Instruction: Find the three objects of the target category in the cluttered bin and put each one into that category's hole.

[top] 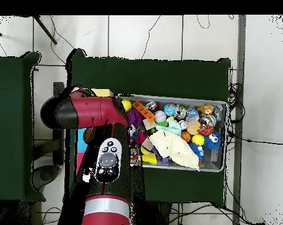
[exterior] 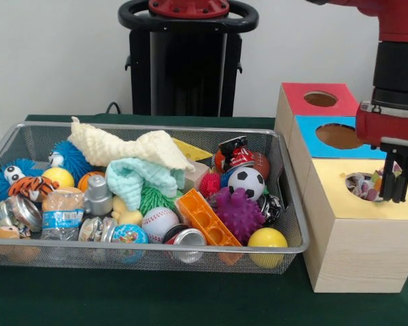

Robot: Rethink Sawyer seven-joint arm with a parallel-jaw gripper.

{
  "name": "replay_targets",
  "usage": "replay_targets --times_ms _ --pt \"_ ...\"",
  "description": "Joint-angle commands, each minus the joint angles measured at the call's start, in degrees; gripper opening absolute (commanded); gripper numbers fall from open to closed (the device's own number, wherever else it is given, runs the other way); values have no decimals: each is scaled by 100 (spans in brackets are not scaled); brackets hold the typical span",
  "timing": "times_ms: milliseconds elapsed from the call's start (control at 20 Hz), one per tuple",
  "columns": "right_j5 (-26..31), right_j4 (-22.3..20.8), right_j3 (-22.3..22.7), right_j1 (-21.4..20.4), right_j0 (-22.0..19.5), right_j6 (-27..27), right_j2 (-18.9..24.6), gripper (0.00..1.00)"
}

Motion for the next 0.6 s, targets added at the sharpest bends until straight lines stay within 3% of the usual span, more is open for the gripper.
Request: replay_targets --times_ms 50,350,600 --pt "52 -289 543 277 -331 -93 585 0" --pt "237 -354 504 358 -571 -342 800 0" --pt "361 -363 595 362 -408 -127 795 0"
